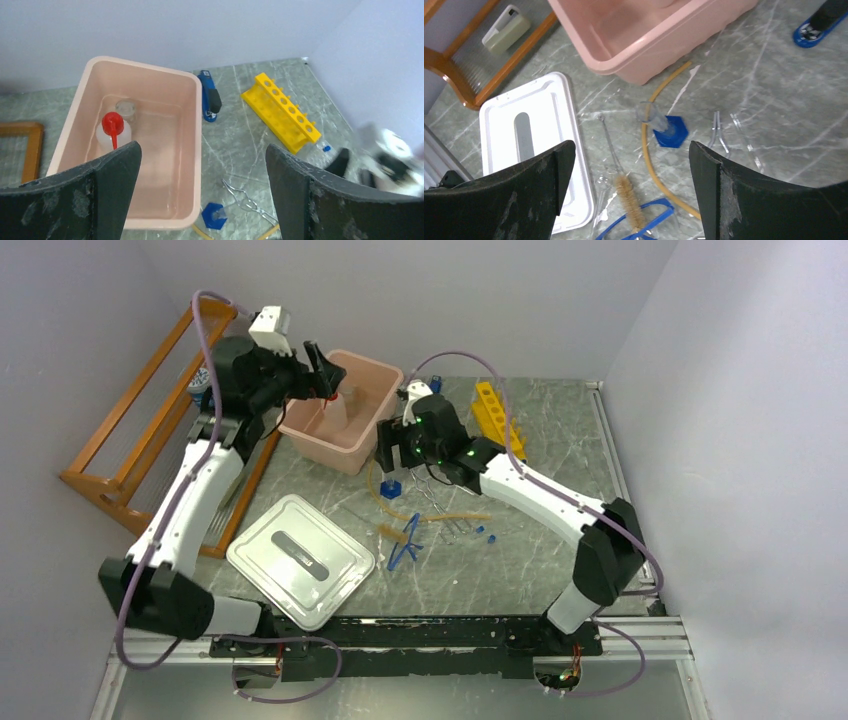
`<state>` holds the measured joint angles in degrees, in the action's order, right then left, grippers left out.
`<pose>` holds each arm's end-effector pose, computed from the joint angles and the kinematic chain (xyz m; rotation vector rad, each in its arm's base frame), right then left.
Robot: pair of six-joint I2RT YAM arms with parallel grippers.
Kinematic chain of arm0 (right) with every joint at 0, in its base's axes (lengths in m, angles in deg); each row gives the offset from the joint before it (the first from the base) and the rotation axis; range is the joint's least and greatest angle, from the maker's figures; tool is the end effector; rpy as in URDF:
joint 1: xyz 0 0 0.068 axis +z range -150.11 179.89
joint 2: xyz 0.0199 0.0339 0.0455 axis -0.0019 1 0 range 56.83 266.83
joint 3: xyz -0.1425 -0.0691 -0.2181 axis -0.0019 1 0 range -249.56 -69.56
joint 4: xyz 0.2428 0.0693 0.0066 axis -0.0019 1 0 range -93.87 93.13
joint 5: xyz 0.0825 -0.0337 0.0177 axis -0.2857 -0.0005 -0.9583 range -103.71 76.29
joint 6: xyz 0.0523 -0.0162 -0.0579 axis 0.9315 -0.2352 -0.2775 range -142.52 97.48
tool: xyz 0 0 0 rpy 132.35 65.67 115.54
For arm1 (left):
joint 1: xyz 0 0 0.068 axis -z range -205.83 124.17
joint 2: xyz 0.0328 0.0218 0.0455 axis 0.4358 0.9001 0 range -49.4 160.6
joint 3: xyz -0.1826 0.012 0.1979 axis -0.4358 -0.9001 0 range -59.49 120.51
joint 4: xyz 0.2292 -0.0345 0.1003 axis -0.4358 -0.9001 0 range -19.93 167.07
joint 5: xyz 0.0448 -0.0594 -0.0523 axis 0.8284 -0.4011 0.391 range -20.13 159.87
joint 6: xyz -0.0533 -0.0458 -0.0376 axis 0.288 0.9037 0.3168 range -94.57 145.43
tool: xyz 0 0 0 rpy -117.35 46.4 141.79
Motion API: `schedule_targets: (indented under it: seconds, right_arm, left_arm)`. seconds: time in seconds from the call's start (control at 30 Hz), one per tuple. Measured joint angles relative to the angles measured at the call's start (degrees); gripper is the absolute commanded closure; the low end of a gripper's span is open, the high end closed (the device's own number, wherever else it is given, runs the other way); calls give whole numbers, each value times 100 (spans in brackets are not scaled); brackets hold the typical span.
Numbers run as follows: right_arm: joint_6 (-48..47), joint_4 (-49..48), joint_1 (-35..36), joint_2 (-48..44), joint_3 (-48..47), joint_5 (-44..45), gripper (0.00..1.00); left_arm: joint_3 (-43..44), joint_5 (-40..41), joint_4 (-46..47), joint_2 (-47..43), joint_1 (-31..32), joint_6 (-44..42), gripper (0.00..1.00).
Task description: Organize the chemistry lab equipment
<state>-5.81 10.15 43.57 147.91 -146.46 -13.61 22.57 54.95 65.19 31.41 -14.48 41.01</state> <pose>0.2847 0.2717 0.3071 -0.4950 2.0687 0.6387 0.3402 -0.0863 0.4100 0.1272 1.7804 -0.5688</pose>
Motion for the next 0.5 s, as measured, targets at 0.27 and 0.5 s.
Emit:
schedule_targets:
  seconds: [0.27,0.5]
  right_arm:
    - [236,44,94,745,-313,343,41]
    - [144,11,173,1231,-498,466,53]
  left_arm:
    - [-1143,173,140,-1528,4,-81,9]
    - [-2210,286,125,-2210,4,197,16]
